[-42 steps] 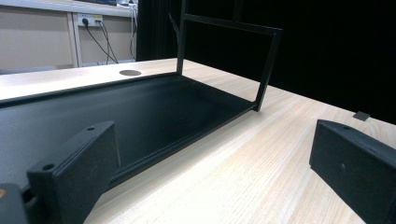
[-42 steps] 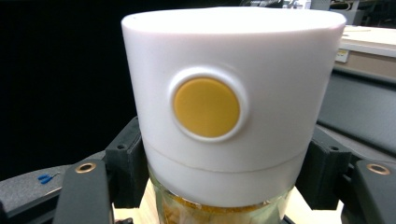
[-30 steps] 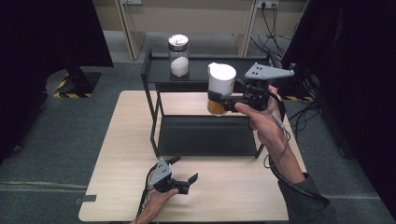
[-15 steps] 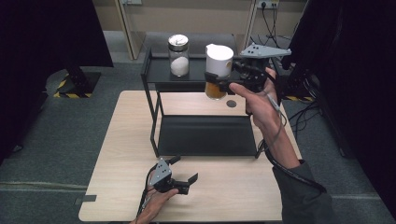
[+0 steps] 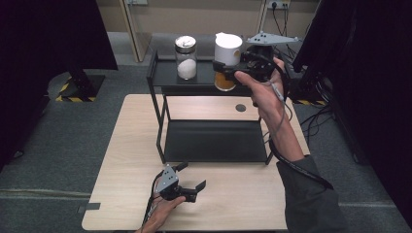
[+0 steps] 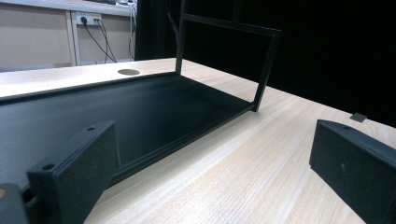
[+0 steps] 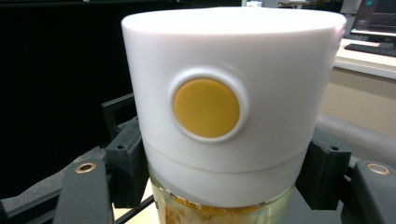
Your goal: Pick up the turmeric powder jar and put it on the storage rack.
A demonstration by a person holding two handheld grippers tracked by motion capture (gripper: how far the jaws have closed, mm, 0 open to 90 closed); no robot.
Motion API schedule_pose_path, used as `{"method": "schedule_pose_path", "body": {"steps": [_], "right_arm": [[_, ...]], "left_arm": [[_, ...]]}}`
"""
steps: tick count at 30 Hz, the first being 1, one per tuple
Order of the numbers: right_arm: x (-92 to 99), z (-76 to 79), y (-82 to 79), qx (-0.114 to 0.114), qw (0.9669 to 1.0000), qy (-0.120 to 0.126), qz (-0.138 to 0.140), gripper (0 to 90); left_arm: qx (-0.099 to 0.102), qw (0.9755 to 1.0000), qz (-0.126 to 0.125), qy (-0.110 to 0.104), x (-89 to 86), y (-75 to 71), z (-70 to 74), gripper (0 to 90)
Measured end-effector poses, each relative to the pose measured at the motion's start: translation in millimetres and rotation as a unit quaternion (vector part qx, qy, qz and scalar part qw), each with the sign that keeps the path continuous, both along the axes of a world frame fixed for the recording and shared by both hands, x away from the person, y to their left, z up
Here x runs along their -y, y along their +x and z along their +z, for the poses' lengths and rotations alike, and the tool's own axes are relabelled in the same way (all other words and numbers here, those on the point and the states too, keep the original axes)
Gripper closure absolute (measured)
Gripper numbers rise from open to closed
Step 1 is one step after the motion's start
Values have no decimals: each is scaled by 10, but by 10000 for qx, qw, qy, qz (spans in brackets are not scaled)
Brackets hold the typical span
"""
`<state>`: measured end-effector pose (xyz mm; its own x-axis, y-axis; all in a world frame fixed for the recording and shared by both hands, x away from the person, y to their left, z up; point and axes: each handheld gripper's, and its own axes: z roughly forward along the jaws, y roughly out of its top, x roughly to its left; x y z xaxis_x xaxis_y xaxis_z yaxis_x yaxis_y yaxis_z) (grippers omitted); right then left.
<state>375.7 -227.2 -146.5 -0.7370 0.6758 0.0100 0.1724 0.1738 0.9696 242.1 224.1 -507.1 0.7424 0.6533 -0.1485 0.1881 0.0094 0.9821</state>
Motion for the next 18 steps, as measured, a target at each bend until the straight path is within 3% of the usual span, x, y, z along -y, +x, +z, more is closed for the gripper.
{"method": "schedule_pose_path", "body": {"steps": [18], "right_arm": [[-118,-33,271,-49,9985,11,-549,312]], "left_arm": [[-25,10000,-25,-16,2,2,0,9]]}}
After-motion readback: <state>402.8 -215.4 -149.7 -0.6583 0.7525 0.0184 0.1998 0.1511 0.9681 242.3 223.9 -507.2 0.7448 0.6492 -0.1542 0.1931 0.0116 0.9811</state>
